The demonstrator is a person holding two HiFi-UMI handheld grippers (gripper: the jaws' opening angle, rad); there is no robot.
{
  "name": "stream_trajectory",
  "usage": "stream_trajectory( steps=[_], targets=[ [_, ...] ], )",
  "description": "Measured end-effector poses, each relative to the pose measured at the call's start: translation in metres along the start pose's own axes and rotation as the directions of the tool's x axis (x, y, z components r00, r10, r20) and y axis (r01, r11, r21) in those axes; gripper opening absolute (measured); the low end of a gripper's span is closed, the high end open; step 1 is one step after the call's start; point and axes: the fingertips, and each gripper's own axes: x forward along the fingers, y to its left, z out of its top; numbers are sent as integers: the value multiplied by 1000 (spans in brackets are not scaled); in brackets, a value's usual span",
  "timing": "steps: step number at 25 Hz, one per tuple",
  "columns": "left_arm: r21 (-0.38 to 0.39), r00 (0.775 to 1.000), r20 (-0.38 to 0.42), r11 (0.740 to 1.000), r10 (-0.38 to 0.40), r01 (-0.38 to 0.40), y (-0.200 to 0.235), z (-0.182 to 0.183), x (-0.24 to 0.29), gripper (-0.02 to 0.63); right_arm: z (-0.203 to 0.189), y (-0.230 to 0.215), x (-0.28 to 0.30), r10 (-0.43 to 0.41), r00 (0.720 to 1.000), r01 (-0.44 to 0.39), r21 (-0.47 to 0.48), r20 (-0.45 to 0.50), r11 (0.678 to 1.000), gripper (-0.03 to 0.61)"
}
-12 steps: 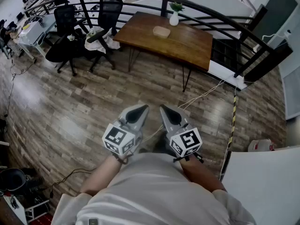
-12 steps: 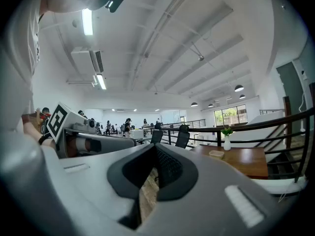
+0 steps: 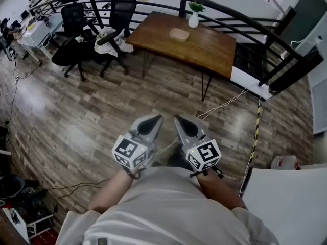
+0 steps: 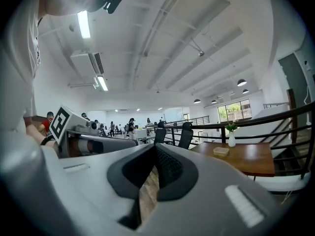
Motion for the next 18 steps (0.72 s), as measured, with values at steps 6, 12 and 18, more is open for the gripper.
stream_trajectory(
  steps=[6, 12, 18],
  targets=[
    [-21, 1000, -21, 1000, -6, 6, 16, -7, 50, 3, -6, -47, 14, 5, 1000, -5, 2, -7, 1000, 5],
    [-12, 1000, -20, 1000, -4, 4, 31, 1, 135, 3, 6, -130, 24, 14, 1000, -14, -1, 1, 1000, 5],
    [-12, 1000, -2, 1000, -1, 1, 28, 27, 219, 3, 40, -214, 24, 42, 999, -42, 9, 2, 999, 5]
  ],
)
